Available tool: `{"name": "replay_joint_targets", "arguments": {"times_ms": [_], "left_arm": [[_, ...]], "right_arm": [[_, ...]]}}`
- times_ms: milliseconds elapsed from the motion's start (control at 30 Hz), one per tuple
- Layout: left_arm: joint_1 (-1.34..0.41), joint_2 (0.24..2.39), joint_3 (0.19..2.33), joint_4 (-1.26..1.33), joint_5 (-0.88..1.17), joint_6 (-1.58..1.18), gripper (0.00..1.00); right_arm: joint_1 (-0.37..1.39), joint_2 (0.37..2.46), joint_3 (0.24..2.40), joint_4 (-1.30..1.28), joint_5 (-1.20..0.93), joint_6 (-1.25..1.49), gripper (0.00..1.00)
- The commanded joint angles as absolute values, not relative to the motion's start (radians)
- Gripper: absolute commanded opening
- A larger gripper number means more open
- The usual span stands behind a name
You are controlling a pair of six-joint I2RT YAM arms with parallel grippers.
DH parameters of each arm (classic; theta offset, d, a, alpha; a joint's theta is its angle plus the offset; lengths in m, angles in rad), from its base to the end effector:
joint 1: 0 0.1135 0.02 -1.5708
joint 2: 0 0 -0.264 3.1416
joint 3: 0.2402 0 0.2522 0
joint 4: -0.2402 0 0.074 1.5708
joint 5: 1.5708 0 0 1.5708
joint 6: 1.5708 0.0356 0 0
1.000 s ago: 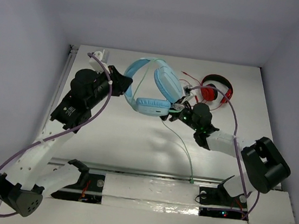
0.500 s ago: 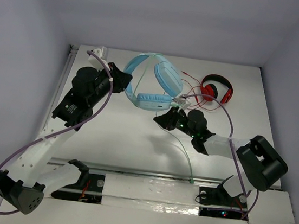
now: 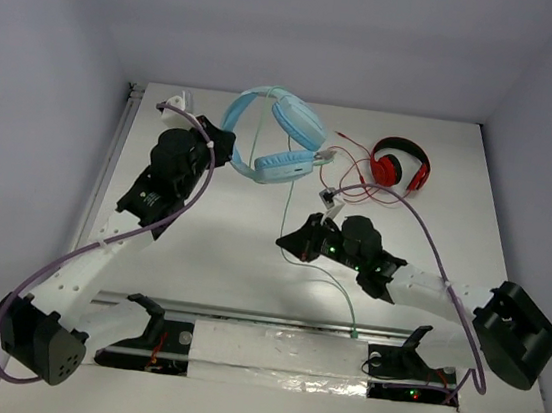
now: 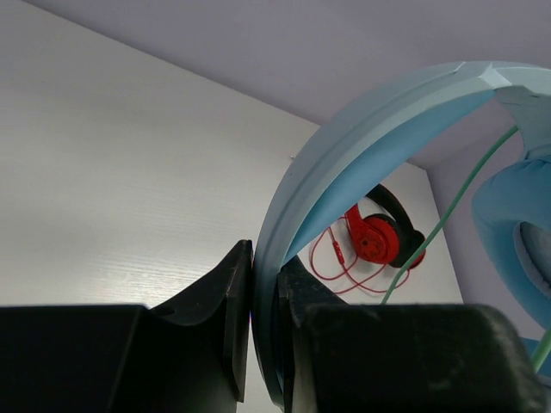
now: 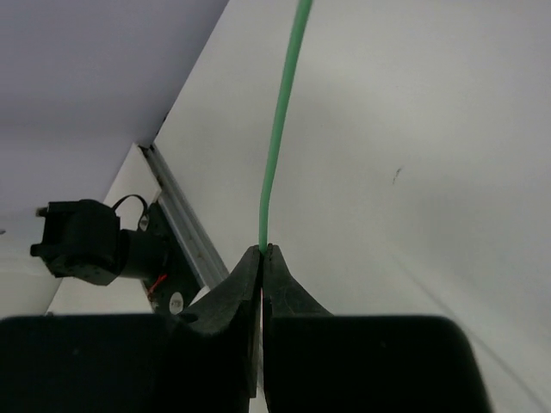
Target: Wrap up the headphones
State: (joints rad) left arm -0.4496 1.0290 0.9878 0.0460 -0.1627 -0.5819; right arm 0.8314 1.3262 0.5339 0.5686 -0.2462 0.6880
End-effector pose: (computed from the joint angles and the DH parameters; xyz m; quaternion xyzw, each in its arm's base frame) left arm 0.2188 -0.0992 0.3901 -0.1039 0.6977 -0.2986 0.6428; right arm 0.1800 0.2102 0.2133 -0.1320 0.7682 0.4959 0.3827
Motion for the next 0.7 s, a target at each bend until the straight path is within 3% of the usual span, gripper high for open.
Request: {"name": "replay_joint_targets", "arguments": {"times_ms": [0, 667], "left_arm": [[-0.443, 1.025, 0.974, 0.245, -0.232, -0.664, 0.00], [-0.463, 1.123, 0.761, 0.384, -0.425, -0.729, 0.00]], "right_arm": [[0.847, 1.270, 0.569, 0.430, -0.247, 0.666, 0.00], [1.057, 1.258, 0.880, -0.080, -0.216, 0.583, 0.00]]}}
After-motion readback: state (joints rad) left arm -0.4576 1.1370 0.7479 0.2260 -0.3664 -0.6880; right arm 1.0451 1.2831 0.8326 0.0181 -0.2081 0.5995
